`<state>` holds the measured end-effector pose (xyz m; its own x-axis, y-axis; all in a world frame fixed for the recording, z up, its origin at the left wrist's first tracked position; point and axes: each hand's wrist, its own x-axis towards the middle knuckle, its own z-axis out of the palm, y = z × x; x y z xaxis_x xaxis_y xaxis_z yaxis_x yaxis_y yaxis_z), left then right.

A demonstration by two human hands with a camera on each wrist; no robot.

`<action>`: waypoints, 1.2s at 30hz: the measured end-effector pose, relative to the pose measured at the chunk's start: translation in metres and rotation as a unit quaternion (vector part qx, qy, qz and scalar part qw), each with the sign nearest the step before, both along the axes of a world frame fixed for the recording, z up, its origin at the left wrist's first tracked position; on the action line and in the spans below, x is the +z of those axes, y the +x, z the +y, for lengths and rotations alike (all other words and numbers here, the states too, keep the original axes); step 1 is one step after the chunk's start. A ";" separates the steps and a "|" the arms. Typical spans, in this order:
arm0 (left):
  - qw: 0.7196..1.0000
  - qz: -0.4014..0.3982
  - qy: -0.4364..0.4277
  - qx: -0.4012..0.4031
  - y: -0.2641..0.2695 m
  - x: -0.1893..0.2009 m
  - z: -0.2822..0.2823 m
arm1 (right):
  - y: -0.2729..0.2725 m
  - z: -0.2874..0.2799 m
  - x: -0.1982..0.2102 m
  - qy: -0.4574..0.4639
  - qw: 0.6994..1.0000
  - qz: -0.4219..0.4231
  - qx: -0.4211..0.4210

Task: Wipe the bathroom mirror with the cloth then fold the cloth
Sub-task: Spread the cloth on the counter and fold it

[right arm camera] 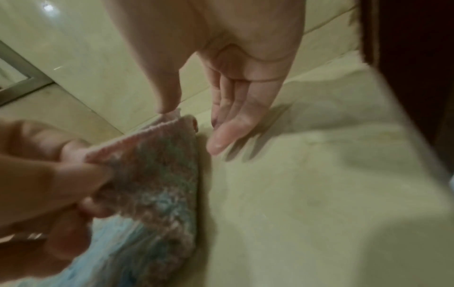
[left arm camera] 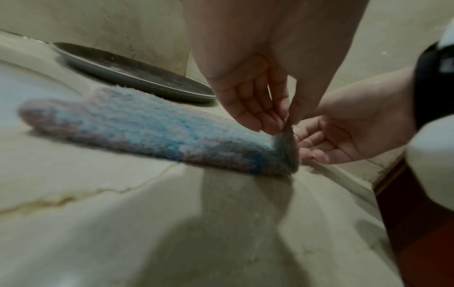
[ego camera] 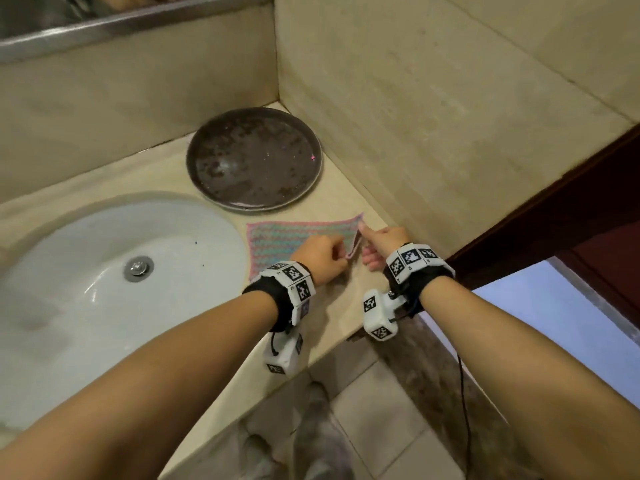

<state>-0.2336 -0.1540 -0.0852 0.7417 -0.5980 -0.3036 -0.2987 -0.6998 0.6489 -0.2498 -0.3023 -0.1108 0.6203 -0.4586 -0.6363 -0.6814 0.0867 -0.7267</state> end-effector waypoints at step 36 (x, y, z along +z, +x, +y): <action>0.973 0.144 0.007 0.179 0.016 -0.022 0.158 | 0.086 0.157 0.016 -0.275 0.870 -0.062 0.405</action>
